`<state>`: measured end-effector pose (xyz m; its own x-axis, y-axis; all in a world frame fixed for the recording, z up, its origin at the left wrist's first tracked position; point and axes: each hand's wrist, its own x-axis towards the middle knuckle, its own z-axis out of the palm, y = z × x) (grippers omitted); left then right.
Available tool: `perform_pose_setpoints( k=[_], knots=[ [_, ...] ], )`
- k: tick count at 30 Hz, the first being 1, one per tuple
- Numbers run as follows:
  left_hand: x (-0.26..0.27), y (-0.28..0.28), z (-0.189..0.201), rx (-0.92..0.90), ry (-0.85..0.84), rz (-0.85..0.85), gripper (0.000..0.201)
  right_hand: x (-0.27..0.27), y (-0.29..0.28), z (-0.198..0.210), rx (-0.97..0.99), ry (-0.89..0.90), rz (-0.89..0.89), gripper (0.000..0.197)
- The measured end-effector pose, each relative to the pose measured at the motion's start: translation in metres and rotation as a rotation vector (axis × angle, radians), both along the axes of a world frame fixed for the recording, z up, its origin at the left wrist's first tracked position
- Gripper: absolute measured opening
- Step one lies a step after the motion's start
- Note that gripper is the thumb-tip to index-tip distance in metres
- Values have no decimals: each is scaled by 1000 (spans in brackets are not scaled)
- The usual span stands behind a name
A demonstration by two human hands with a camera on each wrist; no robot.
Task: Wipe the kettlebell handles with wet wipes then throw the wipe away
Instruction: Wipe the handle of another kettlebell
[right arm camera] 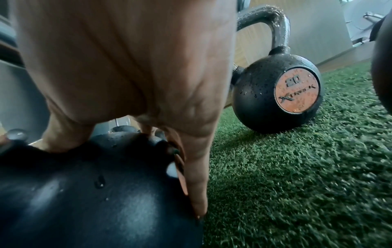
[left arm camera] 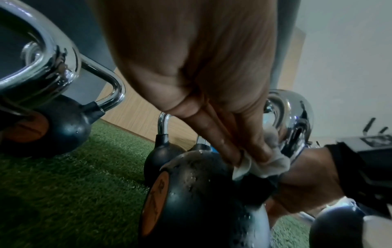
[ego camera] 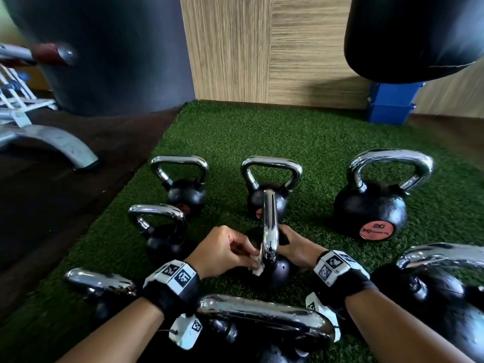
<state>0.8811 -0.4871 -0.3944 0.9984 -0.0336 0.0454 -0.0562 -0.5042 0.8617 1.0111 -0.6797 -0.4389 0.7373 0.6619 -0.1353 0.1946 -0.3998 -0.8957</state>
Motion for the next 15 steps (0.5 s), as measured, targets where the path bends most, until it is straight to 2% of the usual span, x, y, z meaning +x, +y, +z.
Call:
perform_pose_setpoints(
  k=[2,4,6,8,11,13,15],
  knots=[
    [2,4,6,17,20,-19,22,-2,-2,21,-66,-18,117,25],
    [8,11,15,45,14,-17,23,3,-6,47,-264,-99,227,25],
    [14,20,29,23,-37,17,25,14,-14,75,-441,-193,186,21],
    [20,28,47,-67,-90,84,26,21,-21,103,-353,-192,75,5],
    [29,35,69,-238,-154,189,26,20,-17,134,-19,-197,14,2],
    [36,32,80,-385,-175,223,30,13,-6,147,147,-221,50,18],
    [43,29,88,-486,-174,238,36,5,6,149,233,-264,51,30]
  ],
)
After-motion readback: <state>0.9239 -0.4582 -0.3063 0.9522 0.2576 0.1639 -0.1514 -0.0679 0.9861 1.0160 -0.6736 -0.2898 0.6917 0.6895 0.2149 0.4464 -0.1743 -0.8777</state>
